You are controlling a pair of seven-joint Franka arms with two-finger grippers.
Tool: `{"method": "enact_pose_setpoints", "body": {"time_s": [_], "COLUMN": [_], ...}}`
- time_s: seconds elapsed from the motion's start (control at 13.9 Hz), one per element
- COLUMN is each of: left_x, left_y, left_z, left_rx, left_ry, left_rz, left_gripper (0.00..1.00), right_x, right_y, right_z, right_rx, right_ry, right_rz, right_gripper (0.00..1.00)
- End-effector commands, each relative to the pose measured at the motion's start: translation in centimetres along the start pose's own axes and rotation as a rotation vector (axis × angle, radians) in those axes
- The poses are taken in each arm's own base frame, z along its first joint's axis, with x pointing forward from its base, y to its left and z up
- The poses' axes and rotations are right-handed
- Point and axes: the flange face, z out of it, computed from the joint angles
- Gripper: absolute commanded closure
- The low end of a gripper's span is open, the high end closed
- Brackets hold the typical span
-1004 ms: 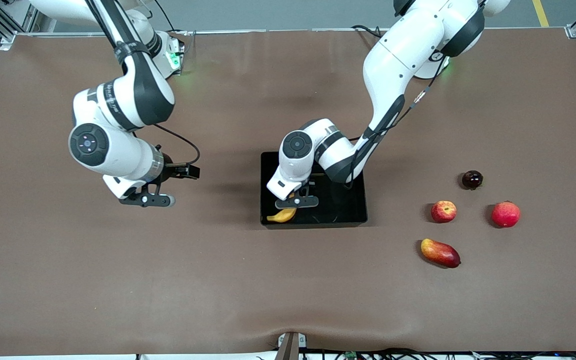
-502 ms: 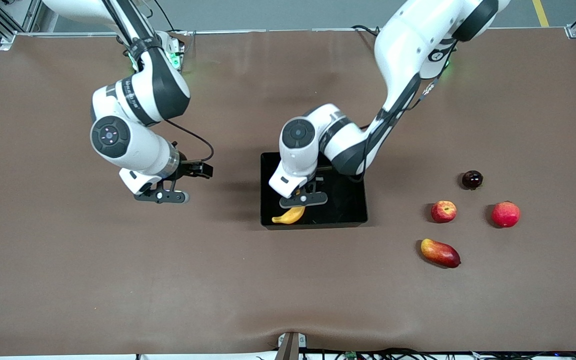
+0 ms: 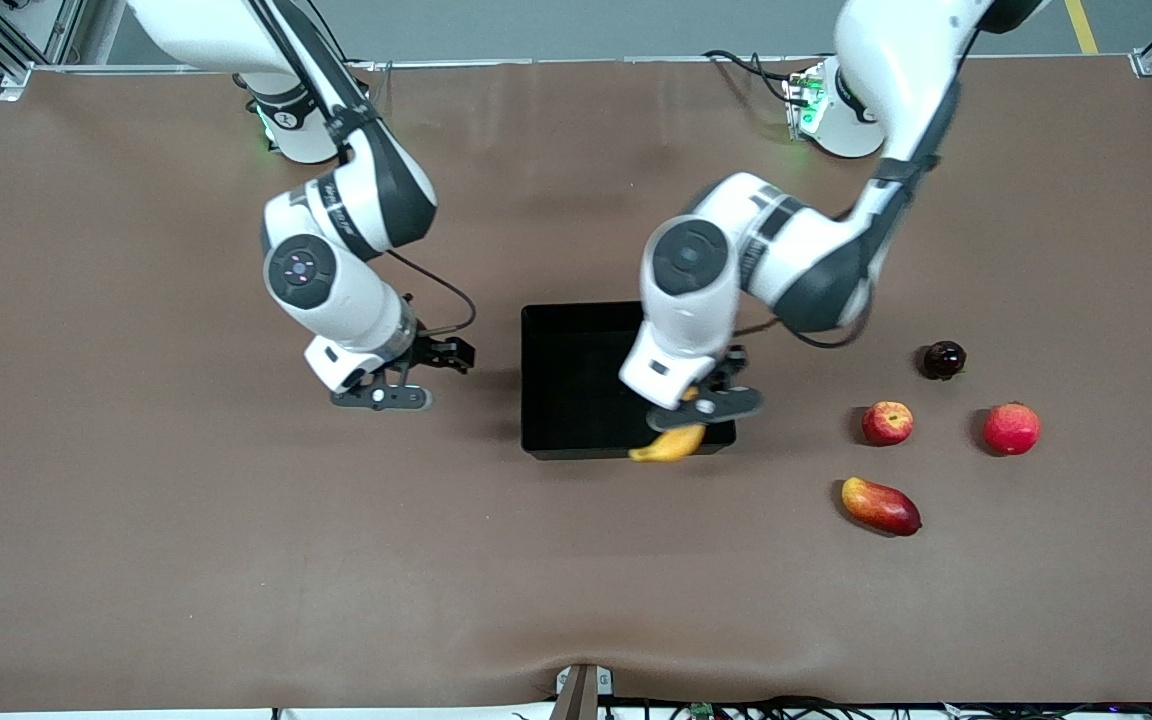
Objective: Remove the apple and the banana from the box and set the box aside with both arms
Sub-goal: 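Lift the banana with the left gripper while the right gripper reaches the tray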
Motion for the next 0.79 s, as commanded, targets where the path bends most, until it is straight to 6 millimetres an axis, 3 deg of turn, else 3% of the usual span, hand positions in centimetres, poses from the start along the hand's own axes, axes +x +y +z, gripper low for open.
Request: {"method": "enact_pose_setpoints", "body": {"time_s": [0.0,0.22,0.36,0.5,0.72], "left_x": [2.7,6.8,9.4,11.9,14.7], "left_y": [-5.5,-11.8,-15.8,-19.6,-25.5], "left_z": [1.2,3.4,5.0,6.5,9.7], "left_rx": [0.039,0.061,0.068,0.047,0.029], "left_ry": [-0.055,-0.083,-0.076,-0.059,-0.058], "left_rz": [-0.008,-0.106,-0.162,-0.175,-0.124], "left_gripper": [1.00,1.00,1.00,1.00,1.00], "right_x": [-0.7,-1.3,-2.0,-2.0,-2.5], "right_y": [-2.9,-4.4,-6.0,-6.3,-7.1], "right_z": [1.6,4.6,6.4,8.1,8.7], "right_rx": [0.059,0.058,0.069,0.070,0.068], "right_ry": [0.031,0.046,0.070,0.083,0.096], "right_rz": [0.058,0.057,0.037,0.036,0.011], "right_gripper": [0.00,0.00,0.13,0.37,1.00]}}
